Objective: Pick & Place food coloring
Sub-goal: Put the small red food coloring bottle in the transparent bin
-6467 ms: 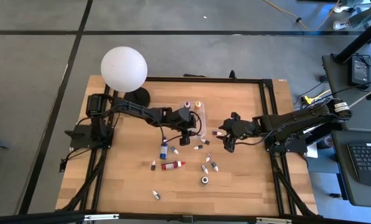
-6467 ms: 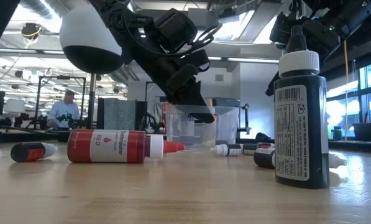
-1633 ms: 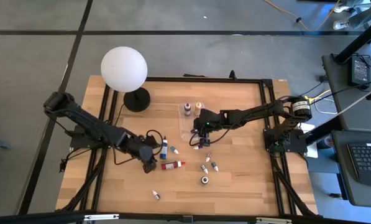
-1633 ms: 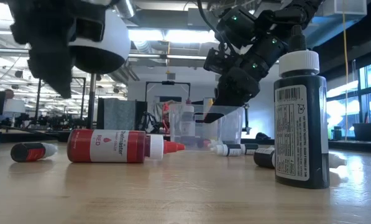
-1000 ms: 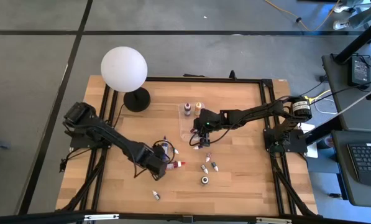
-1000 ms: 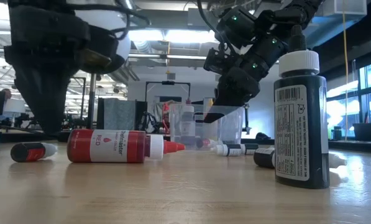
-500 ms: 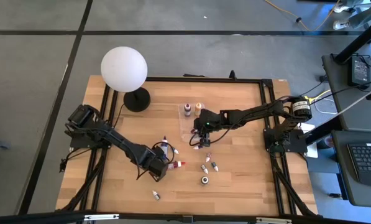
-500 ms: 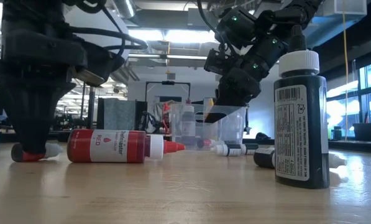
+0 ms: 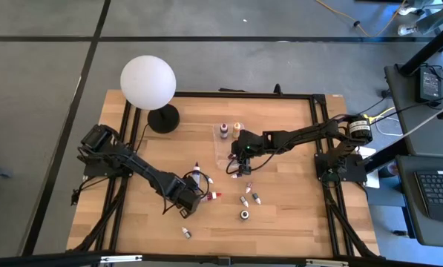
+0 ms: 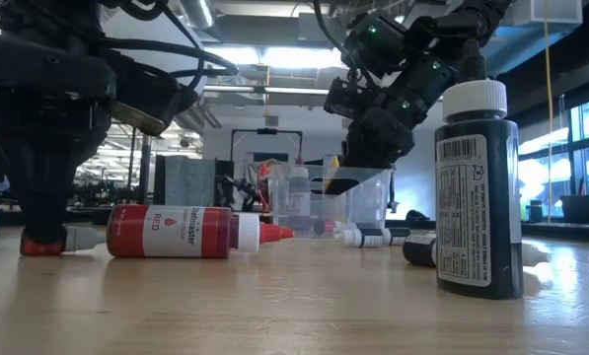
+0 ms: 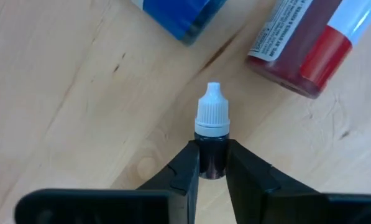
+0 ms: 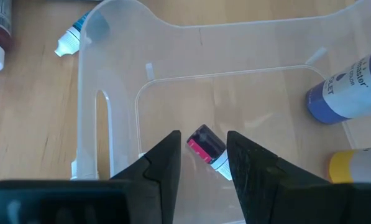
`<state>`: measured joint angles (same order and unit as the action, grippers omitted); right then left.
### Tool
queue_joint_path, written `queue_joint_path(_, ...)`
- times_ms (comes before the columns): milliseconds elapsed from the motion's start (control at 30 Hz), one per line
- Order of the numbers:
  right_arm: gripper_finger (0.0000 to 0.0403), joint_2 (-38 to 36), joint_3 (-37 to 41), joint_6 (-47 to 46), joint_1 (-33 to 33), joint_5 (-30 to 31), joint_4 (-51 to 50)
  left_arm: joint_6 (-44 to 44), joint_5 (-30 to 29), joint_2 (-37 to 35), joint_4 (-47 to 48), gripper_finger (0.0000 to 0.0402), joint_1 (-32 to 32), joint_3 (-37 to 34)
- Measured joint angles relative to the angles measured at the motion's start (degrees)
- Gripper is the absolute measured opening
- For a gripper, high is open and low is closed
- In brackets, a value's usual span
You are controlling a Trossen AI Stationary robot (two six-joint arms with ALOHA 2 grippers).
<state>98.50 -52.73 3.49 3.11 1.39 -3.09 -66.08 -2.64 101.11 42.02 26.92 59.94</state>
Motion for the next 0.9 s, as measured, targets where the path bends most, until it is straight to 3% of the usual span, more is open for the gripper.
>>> queue_joint_path(267,0.0133,0.0,0.0,0.0,0.0,0.0,0.0,0.4,0.7,-2.1,0.7,0.0060,0.0,-0.1)
queue_joint_path(500,0.0133,-1.6,0.1,-0.5,0.0,0.0,-2.7,2.5,-1.2,-9.4,1.6,0.0059,-1.3,-0.1)
queue_joint_path(700,0.0133,-9.5,0.1,-1.8,-0.2,0.0,-4.9,14.5,-11.4,-18.0,0.0,0.0060,-4.8,-0.1)
queue_joint_path(900,0.0133,-16.2,0.0,-2.5,-1.8,0.0,-5.9,33.5,-19.4,-22.2,-9.9,0.0061,-10.7,-0.1)
